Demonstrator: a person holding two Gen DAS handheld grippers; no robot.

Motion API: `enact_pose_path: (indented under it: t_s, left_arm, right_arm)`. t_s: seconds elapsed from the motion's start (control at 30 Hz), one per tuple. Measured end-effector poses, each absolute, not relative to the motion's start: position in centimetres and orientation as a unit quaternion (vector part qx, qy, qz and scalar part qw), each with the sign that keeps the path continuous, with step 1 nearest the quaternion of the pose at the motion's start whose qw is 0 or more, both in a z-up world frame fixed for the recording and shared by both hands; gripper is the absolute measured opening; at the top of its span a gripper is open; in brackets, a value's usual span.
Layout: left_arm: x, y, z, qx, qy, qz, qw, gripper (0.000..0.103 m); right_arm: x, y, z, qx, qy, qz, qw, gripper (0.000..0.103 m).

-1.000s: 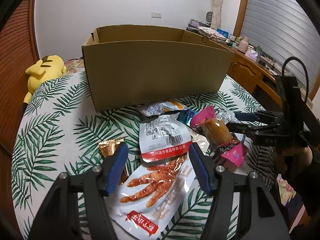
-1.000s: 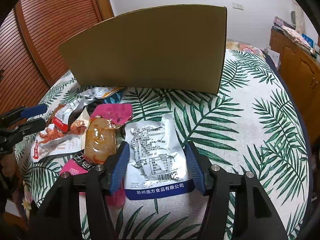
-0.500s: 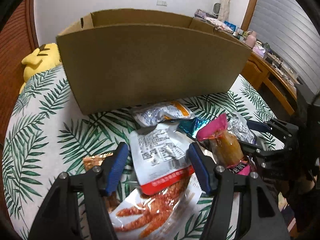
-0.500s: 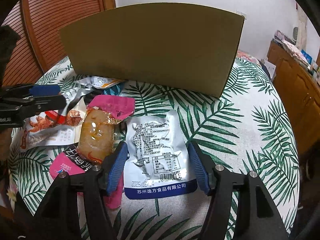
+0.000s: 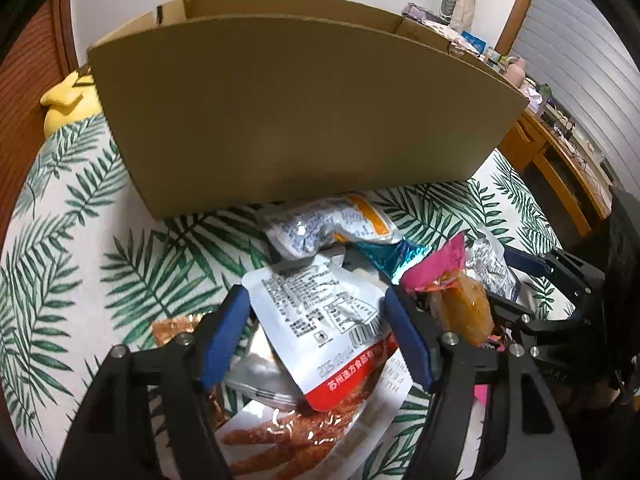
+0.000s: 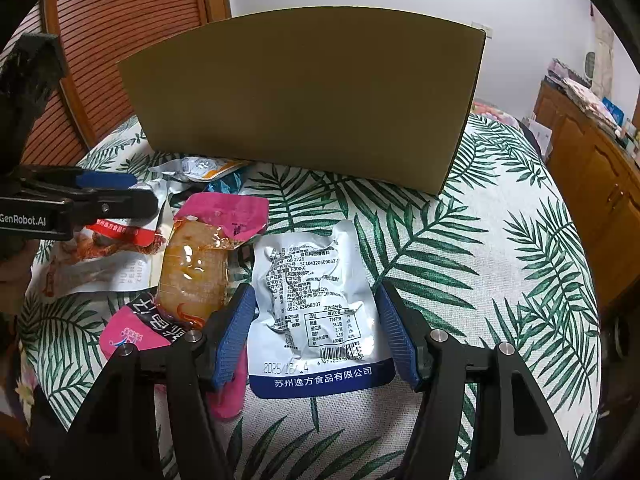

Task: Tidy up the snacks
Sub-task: 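Close the left gripper on the red-and-white spicy strip bag, then lift the spicy strip bag with the left gripper while the right gripper grasps the white blue-text pouch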

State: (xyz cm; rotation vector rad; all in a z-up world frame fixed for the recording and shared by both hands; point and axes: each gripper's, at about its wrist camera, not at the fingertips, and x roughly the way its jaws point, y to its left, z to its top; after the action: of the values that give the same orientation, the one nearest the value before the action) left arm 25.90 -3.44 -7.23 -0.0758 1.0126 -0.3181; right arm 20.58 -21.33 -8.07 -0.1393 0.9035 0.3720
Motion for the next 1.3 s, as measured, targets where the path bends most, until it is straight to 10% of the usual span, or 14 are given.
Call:
enact_pose_path:
  t_s: [0.3,0.93,1.3]
  left_arm:
    - [25.4,-2.8,-8.0,-0.060,0.489,-0.169,0.854,0.073]
    - [22.5,-2.0,-5.6,-0.071,0.424,-0.202,0.880,0.006]
    - [20.9,-1.3,-4.7,-0.070,0.393,-0.210,0.892,0.000]
  right_arm:
    - [20.5,-21.4,-8.1,-0.067,0.433,0.179,0.881,0.065]
    - [20.5,-21.4,-8.1,-0.067,0.433,0.178,0.881,0.065]
    - [20.4,-21.6,-8.1,-0.062,0.431,0.175,0.883,0.063]
